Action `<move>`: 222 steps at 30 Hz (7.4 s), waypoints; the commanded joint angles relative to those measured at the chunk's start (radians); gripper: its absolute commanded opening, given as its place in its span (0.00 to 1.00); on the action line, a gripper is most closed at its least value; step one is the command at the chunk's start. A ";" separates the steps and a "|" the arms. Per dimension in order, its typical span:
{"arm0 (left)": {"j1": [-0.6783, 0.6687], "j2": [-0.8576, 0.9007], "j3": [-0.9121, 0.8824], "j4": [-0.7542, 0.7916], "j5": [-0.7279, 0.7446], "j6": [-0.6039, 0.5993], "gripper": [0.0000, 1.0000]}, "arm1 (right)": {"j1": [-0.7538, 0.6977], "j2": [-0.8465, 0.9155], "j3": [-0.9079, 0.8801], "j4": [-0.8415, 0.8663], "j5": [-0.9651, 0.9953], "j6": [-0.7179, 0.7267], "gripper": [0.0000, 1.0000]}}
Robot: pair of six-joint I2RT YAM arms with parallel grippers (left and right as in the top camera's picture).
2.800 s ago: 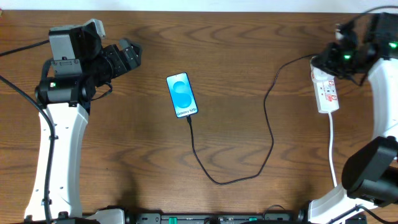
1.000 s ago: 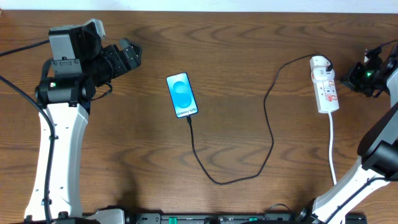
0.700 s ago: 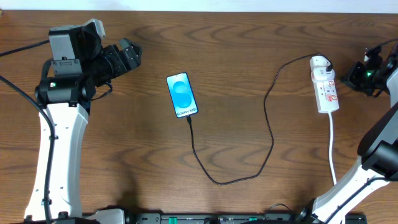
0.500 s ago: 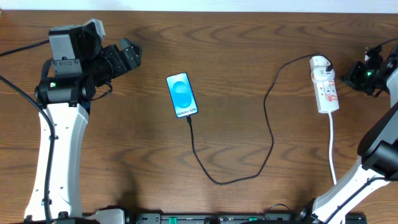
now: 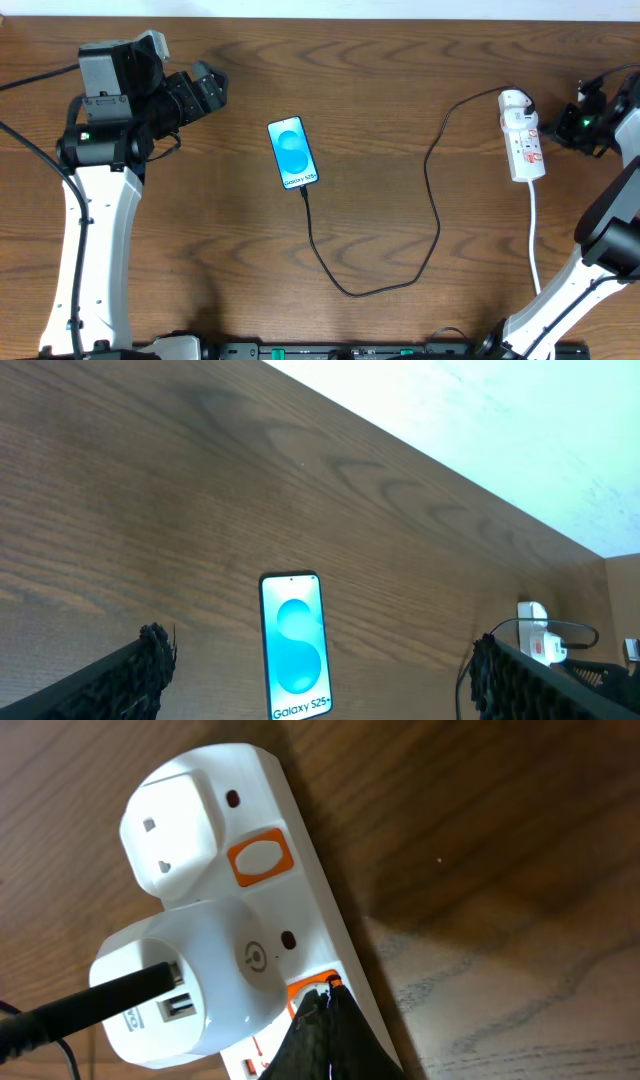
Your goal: Plug charger to phone and switch on socket
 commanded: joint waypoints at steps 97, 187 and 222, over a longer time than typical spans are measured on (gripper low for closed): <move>0.005 -0.002 -0.001 0.000 -0.010 0.010 0.96 | 0.051 0.042 -0.075 0.049 0.043 0.061 0.01; 0.005 -0.002 -0.001 0.000 -0.010 0.010 0.96 | 0.216 0.042 -0.085 -0.011 -0.150 0.062 0.01; 0.005 -0.002 -0.001 0.000 -0.010 0.010 0.96 | 0.186 0.042 -0.062 -0.013 -0.063 -0.097 0.01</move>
